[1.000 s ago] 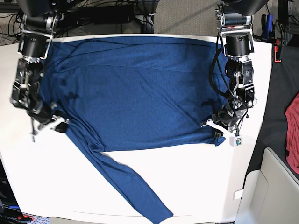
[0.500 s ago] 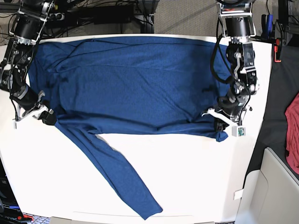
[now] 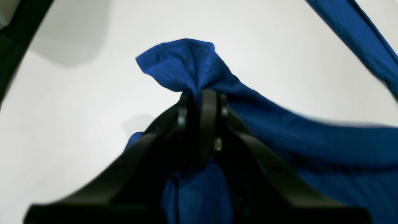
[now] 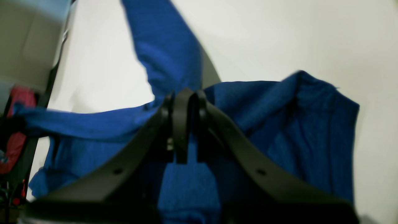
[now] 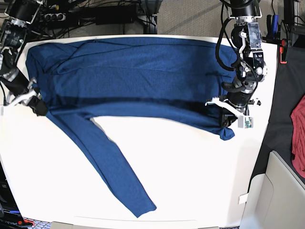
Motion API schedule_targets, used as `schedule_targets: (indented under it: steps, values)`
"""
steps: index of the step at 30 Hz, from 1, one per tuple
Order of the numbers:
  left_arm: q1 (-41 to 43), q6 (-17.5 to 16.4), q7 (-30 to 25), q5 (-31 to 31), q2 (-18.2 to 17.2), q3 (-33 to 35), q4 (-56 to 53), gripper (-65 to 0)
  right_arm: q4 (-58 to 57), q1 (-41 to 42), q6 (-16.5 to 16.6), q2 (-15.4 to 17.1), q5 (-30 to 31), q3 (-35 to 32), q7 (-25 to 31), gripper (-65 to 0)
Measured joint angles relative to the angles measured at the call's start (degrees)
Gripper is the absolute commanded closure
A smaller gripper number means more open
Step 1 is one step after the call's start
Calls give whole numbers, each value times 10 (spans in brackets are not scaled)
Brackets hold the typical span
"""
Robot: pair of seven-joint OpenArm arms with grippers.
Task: Fold the T-shirt properly
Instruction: 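Lift the hem with both grippers and fold it toward the collar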
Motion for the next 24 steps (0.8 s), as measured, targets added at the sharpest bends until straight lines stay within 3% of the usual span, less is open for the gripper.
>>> schedule_targets:
  steps: [12,24]
  values:
    - [69,1,1,0,3,-49,72,-21,58,-87,4,19,58,53,0,-14]
    - [130,-1,2,0,3,-56,108,-21,76,-130,3,20,90,55,-1,-14]
